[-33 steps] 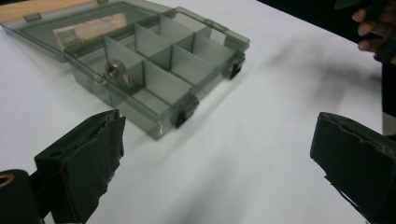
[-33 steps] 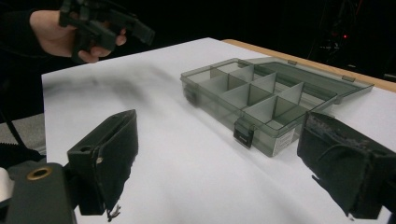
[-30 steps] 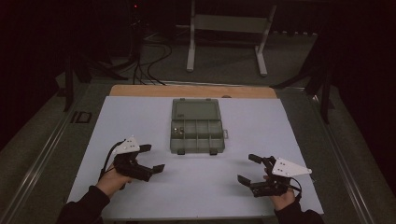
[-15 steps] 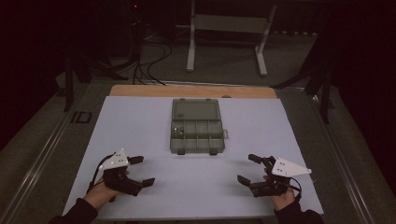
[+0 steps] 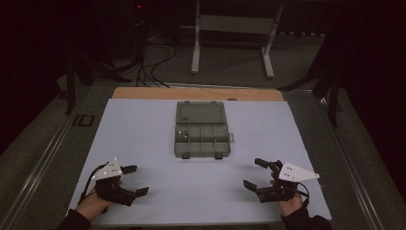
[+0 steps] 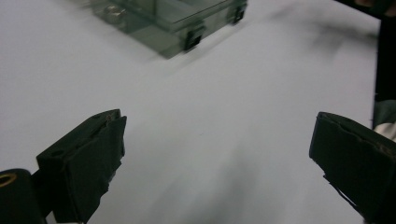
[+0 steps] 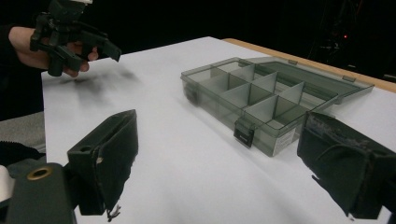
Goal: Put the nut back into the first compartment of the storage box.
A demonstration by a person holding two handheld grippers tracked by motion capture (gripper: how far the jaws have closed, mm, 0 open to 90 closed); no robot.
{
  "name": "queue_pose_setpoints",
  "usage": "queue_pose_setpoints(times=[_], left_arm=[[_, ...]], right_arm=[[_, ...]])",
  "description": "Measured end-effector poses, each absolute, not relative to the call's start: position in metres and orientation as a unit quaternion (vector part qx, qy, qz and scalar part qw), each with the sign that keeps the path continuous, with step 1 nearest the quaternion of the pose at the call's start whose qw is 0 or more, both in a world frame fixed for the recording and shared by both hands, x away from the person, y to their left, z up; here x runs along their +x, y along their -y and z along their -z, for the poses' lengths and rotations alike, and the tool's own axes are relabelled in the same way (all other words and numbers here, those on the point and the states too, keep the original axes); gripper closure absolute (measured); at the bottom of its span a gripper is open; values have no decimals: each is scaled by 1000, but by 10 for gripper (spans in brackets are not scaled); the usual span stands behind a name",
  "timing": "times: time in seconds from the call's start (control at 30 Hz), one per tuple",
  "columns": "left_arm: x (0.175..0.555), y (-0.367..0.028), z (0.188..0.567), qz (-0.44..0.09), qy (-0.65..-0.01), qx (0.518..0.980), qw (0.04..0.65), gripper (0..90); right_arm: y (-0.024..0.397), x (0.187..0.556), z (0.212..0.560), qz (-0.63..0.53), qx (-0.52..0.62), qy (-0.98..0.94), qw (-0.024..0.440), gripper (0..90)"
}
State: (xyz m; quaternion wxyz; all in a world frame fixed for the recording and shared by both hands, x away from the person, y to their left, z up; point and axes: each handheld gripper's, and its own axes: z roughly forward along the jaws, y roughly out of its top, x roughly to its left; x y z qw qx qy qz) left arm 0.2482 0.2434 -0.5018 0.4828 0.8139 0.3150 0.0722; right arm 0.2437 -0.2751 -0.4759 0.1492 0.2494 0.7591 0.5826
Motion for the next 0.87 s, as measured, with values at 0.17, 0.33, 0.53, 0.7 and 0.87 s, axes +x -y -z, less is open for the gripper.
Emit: queue_pose_setpoints(times=[0.17, 0.33, 0.53, 0.7, 0.87], left_arm=[[247, -247, 505, -79, -321, 812, 481, 37], [247, -245, 506, -85, -320, 811, 483, 37], [247, -245, 509, -83, -321, 808, 487, 37], [247, -247, 508, -90, -326, 800, 495, 38], [247, -248, 508, -94, -324, 801, 495, 39]], right_arm=[[275, 243, 476, -582, 250, -760, 149, 124], [275, 243, 476, -582, 249, -760, 147, 124], [275, 244, 476, -583, 248, -760, 146, 125], [275, 244, 477, -583, 249, -760, 143, 124], [275, 244, 477, -583, 249, -760, 144, 125]])
